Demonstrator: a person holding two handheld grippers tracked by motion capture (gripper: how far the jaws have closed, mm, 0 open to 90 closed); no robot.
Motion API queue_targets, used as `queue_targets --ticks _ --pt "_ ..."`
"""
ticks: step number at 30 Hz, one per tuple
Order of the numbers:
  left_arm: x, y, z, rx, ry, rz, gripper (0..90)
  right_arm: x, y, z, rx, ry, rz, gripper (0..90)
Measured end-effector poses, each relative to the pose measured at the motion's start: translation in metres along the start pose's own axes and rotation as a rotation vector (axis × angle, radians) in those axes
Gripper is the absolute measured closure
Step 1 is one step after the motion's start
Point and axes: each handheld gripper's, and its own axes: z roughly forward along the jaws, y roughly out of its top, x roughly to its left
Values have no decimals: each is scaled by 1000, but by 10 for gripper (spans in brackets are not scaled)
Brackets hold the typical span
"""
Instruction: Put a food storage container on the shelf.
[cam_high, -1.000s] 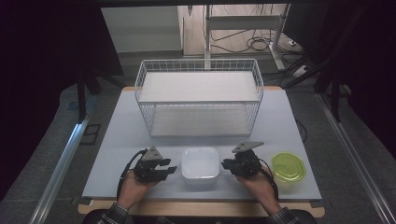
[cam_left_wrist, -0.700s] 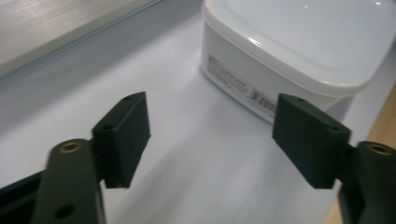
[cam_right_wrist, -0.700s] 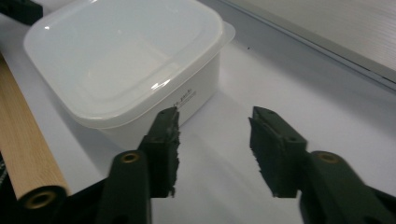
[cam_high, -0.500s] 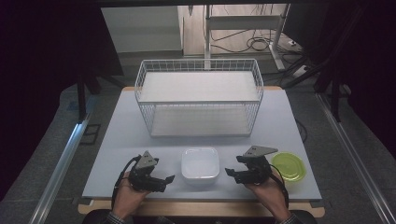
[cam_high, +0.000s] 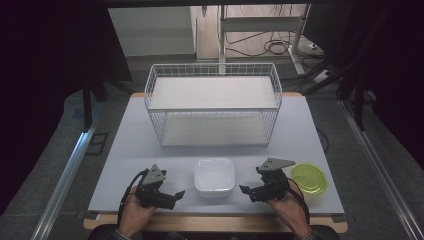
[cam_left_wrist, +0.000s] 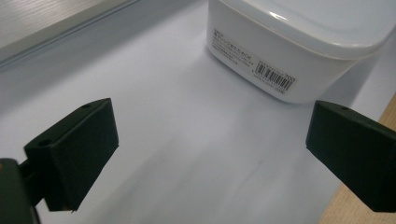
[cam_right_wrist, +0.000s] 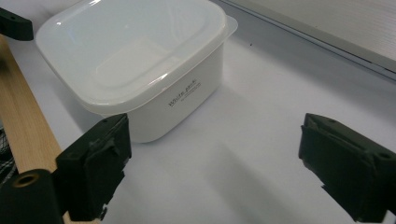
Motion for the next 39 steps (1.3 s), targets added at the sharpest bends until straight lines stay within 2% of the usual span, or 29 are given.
queue_targets --ticks 5,7,13,20,22,23,25,28,32,37,39 --pt "1 0 1 -26 -23 -18 5 1 1 1 -4 -6 -13 53" --pt "1 1 1 -31 -25 -13 3 2 2 2 -8 -3 -15 46" --pt "-4 6 5 -8 -35 -1 11 4 6 4 -9 22 -13 31" --pt "-10 19 6 10 -65 2 17 7 11 8 -12 35 -19 22" --pt "-12 24 6 5 -58 11 15 8 12 9 -7 36 -24 22" --pt "-12 27 6 2 -65 12 11 11 15 10 7 38 -43 23" --pt "-12 31 6 -10 -78 5 13 12 16 11 10 42 -48 23" --pt "-13 39 10 -1 -81 19 33 16 19 13 13 69 -41 24" --pt "-13 44 15 10 -87 22 64 18 24 15 30 58 -31 78" --pt "-8 50 20 -1 -125 -12 114 15 33 20 46 95 24 188" --pt "-6 53 23 4 -136 -16 125 14 34 21 43 95 21 197"
